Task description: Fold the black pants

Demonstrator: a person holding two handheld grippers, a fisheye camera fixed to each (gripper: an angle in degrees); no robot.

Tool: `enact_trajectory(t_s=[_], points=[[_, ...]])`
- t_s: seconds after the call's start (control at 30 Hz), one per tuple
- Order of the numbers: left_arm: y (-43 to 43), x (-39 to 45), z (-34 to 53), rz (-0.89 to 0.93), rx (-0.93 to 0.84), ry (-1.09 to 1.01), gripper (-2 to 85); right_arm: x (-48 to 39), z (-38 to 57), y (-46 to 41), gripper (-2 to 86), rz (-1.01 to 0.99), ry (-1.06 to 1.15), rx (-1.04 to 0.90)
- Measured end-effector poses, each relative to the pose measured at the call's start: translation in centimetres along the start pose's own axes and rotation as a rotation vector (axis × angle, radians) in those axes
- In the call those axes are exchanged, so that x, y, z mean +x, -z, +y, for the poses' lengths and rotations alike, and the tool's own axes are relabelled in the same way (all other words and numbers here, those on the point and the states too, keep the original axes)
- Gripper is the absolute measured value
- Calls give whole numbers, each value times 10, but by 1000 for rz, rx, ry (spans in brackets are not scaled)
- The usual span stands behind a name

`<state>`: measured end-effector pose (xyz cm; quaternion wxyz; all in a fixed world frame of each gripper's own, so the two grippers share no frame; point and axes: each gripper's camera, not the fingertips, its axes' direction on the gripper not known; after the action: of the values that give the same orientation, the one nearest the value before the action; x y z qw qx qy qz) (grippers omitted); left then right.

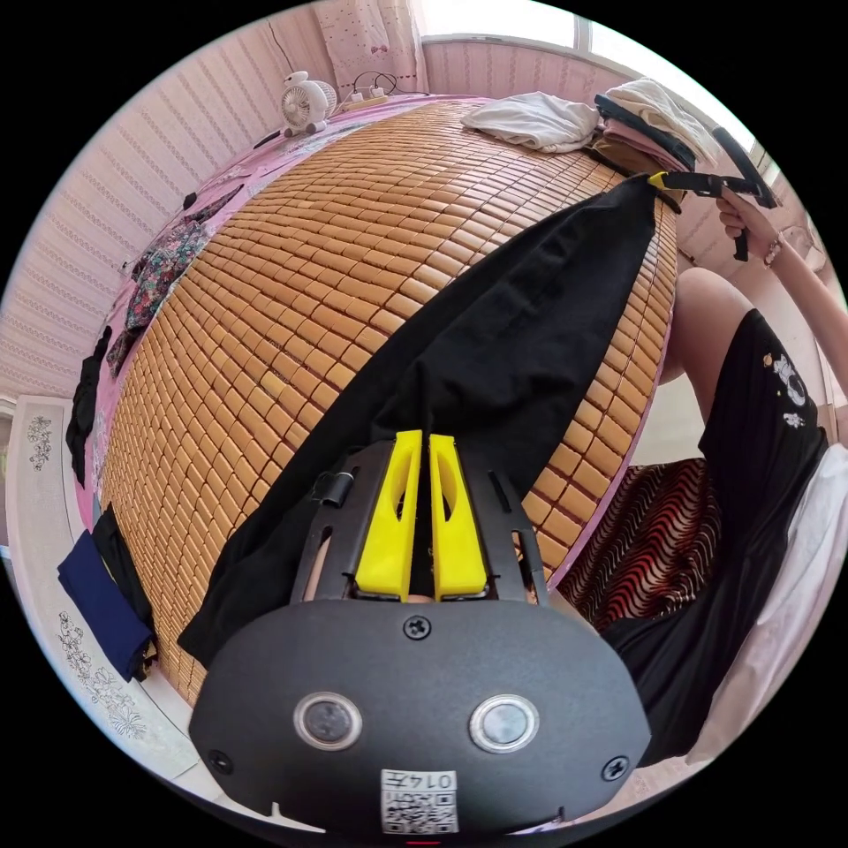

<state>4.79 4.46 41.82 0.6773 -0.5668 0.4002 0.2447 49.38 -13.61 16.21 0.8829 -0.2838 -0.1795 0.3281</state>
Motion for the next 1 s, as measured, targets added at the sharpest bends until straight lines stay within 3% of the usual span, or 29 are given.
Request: enact_trajectory(t_s=[0.17, 0.4, 0.57, 0.7, 0.87, 1.0], points=[[32, -11, 2, -49, 99, -12, 16, 18, 5, 40, 5, -124, -115, 95], [-18, -54, -30, 2, -10, 131, 37, 57, -35, -56, 19, -59, -296, -103], [-4, -58, -23, 33, 69, 153, 46, 37, -29, -59, 23, 88, -205, -112], [-6, -40, -10, 141, 76, 124, 51, 29, -20, -97, 18, 94, -145, -259], [-15, -32, 4, 189, 61, 162, 52, -10, -28, -66, 24, 105, -63, -152], [-6, -36, 17, 80, 64, 203, 51, -21, -25, -65, 45, 143, -96, -175]])
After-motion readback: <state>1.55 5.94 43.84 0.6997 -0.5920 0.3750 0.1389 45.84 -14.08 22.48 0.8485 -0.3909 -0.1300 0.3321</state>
